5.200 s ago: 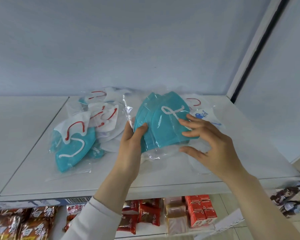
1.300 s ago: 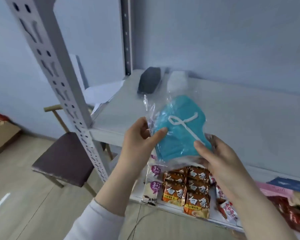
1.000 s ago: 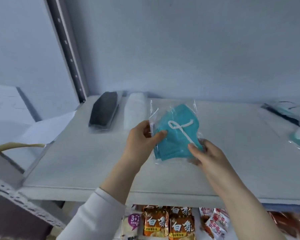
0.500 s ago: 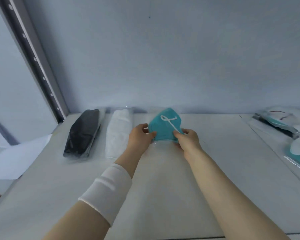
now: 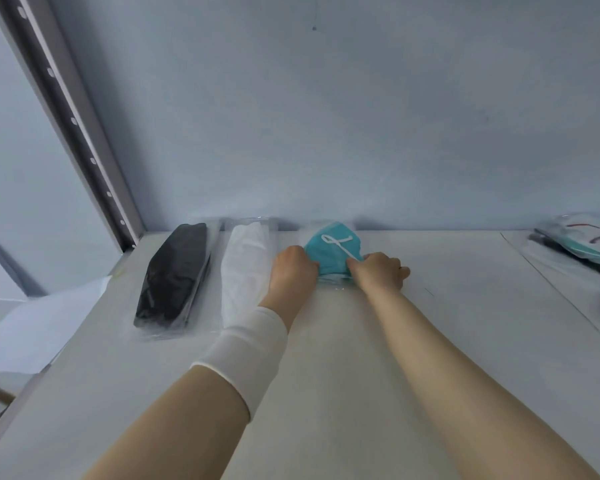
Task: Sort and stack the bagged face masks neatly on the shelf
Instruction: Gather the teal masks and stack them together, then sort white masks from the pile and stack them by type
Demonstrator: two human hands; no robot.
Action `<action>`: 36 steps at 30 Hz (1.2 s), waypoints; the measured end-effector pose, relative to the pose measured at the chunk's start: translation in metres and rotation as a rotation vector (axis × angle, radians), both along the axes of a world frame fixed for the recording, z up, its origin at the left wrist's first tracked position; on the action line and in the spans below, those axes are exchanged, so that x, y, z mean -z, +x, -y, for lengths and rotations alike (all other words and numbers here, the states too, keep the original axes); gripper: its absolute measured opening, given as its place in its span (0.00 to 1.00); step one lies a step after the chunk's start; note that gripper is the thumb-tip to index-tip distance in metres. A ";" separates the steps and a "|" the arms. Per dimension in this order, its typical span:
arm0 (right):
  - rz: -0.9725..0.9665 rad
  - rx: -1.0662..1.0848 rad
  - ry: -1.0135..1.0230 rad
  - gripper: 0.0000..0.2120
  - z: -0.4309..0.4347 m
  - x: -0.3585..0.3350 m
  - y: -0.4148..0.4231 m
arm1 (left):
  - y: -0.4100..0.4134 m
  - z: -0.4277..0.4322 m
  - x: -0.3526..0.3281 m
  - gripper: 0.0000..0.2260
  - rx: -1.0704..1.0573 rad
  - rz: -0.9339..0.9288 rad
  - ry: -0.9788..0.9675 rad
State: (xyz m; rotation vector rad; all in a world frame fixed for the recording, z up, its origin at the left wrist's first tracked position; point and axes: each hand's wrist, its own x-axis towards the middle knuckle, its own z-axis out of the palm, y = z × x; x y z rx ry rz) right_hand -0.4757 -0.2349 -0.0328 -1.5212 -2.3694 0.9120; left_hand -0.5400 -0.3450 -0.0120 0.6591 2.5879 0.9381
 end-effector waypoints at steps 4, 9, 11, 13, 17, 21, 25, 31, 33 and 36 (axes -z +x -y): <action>0.008 0.009 0.100 0.21 0.005 0.003 0.000 | 0.007 -0.002 -0.003 0.12 0.029 -0.110 -0.098; -0.065 -0.046 0.151 0.23 0.010 0.004 0.007 | 0.022 0.001 -0.009 0.20 0.033 -0.196 -0.152; -0.158 -0.065 0.162 0.24 0.004 -0.001 0.019 | 0.024 0.001 -0.019 0.22 0.017 -0.261 -0.072; -0.265 -0.049 0.213 0.24 -0.008 -0.008 0.041 | 0.026 -0.003 -0.028 0.24 0.043 -0.366 0.033; -0.273 -0.037 0.358 0.23 -0.036 -0.016 0.100 | 0.052 -0.031 -0.030 0.21 0.298 -0.527 0.035; -0.122 -0.037 0.485 0.23 -0.066 -0.020 0.169 | 0.110 -0.074 -0.023 0.22 0.489 -0.503 -0.036; -0.048 0.007 0.532 0.23 -0.110 -0.025 0.263 | 0.184 -0.121 -0.025 0.22 0.623 -0.465 -0.012; -0.070 0.152 0.525 0.23 -0.179 -0.024 0.423 | 0.323 -0.200 -0.022 0.23 0.759 -0.502 0.036; -0.073 0.185 0.510 0.23 -0.197 -0.019 0.476 | 0.373 -0.229 -0.020 0.23 0.810 -0.506 0.025; -0.093 0.262 0.475 0.23 -0.217 -0.012 0.547 | 0.438 -0.267 -0.020 0.23 0.888 -0.517 -0.002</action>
